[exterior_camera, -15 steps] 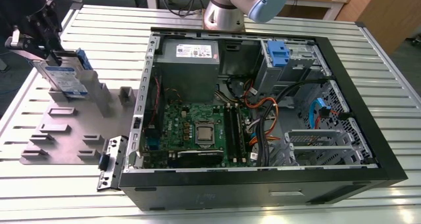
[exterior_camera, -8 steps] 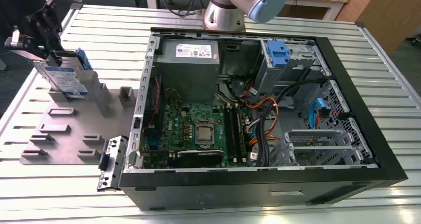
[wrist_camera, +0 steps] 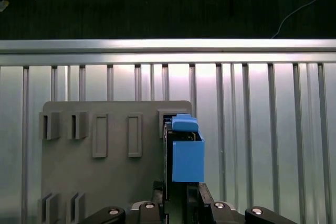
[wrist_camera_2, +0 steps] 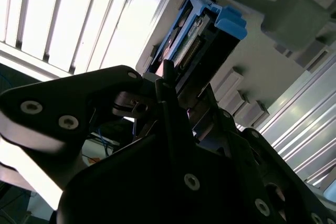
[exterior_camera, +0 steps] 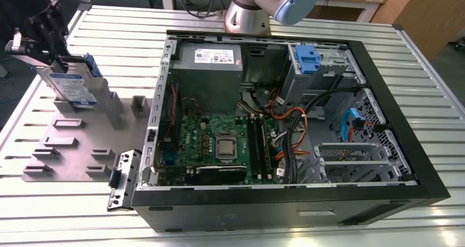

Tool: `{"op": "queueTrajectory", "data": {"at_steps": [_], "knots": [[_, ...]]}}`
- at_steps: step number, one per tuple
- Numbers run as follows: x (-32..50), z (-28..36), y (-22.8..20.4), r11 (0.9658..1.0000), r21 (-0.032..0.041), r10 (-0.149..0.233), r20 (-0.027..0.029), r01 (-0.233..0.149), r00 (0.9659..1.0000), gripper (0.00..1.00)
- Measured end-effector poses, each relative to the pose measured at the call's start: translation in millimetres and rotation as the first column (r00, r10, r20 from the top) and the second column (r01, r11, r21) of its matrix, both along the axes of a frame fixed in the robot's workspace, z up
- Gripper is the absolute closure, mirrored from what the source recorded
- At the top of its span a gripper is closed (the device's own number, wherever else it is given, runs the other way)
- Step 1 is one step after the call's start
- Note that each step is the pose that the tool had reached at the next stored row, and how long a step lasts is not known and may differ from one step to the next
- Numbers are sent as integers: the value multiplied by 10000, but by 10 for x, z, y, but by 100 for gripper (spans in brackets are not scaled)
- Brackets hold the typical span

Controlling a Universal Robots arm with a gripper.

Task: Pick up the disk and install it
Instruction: 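Pick up the disk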

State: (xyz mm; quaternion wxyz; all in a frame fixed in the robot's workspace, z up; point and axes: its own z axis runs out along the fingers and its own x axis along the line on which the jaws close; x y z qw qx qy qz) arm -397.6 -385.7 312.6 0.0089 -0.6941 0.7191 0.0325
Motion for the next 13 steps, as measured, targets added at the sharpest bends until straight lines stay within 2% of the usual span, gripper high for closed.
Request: {"op": "queueTrajectory", "data": {"at_steps": [2,6,13], "knots": [[0,34,0,10000,1,0,3,0,10000,65],[0,141,0,10000,-12,1,3,-1,10000,65],[0,152,0,10000,-32,0,3,0,10000,65]]}}
